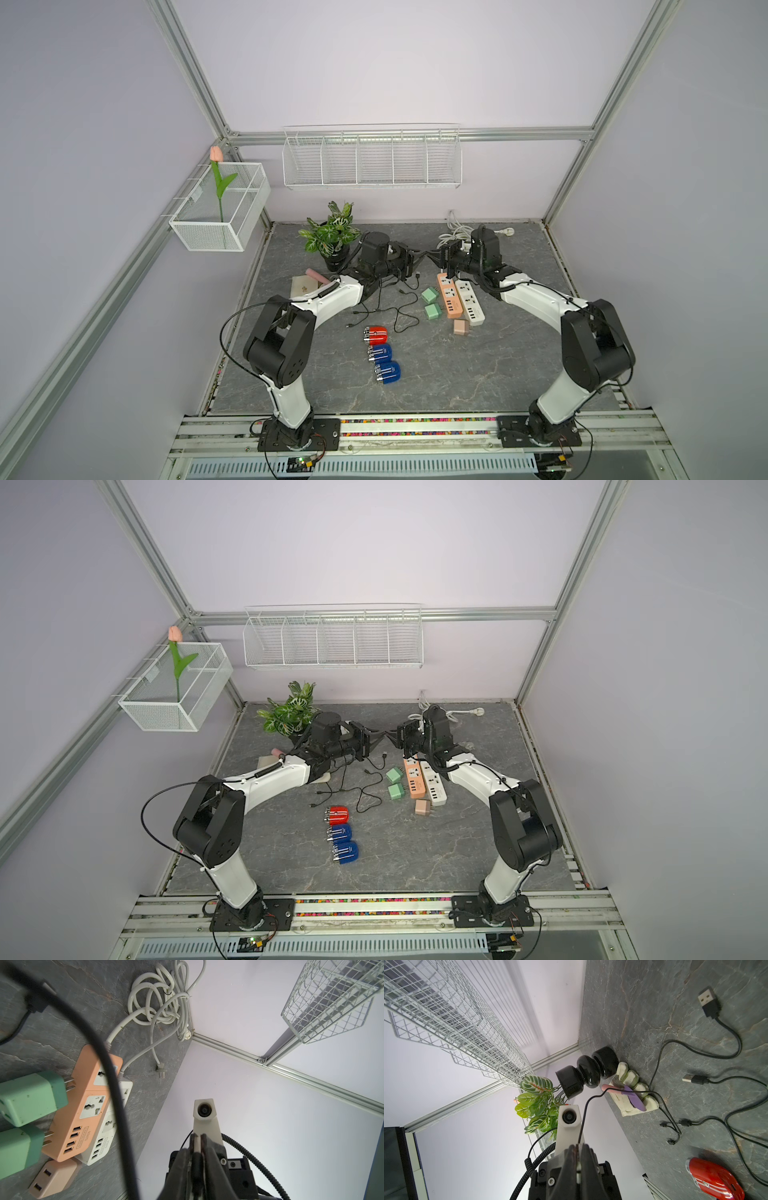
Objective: Charge the electric shaver
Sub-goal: Pick up the charging cable from the center of the board, then pick up the plug from the center of the board.
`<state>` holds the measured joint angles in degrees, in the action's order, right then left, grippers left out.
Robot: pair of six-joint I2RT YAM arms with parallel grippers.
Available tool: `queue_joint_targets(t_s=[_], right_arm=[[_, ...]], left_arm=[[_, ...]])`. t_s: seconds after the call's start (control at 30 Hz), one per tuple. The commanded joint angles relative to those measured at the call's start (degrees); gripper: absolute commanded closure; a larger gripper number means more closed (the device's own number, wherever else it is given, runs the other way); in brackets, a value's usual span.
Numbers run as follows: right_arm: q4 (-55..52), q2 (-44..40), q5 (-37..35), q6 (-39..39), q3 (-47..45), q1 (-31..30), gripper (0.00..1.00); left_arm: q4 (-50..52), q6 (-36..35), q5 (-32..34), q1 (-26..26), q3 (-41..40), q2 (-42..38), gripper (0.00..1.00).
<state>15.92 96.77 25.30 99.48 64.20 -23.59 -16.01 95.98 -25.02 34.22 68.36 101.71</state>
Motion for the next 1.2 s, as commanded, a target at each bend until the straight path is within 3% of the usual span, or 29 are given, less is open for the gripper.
queue_joint_targets(t_s=[0.0,0.4,0.47,0.57,0.63,0.7,0.83,1.0,1.17], right_arm=[[1.3,0.9,-0.2,1.3,-0.5,0.6,0.93],[1.6,1.8,-0.1,1.3,-0.1,0.6,0.93],[0.5,1.6,0.0,0.6,0.1,0.7,0.83],[-9.0,0.1,-0.1,-4.5,1.5,1.2,0.59],[-25.6,-0.4,-1.7,-13.6,5.0,1.7,0.46],[-40.4,1.4,-4.4,-21.4,10.1,1.6,0.39],[-56.0,8.1,-7.2,-24.6,17.6,0.7,0.36],[-61.9,14.6,-12.7,-23.6,24.5,-1.7,0.34],[-64.4,21.4,-13.0,-22.7,29.5,-2.4,0.33]], left_arm=[[-0.8,1.5,-1.2,-0.3,-0.3,-0.6,0.8],[-1.9,1.9,-2.1,-0.7,0.1,0.7,1.0],[-2.2,2.0,-2.3,-0.8,-0.2,0.6,1.0],[-0.3,1.1,-2.3,-1.6,-1.7,-1.0,1.0],[3.8,-1.6,-2.6,-2.6,-2.5,-3.1,1.0],[6.9,-3.8,-2.3,-3.4,-4.1,-5.4,1.0],[9.5,-5.6,-2.8,-4.4,-7.6,-8.7,1.0],[12.9,-7.9,-3.0,-4.9,-9.4,-10.7,1.0],[13.9,-8.8,-3.4,-5.6,-10.8,-12.4,1.0]])
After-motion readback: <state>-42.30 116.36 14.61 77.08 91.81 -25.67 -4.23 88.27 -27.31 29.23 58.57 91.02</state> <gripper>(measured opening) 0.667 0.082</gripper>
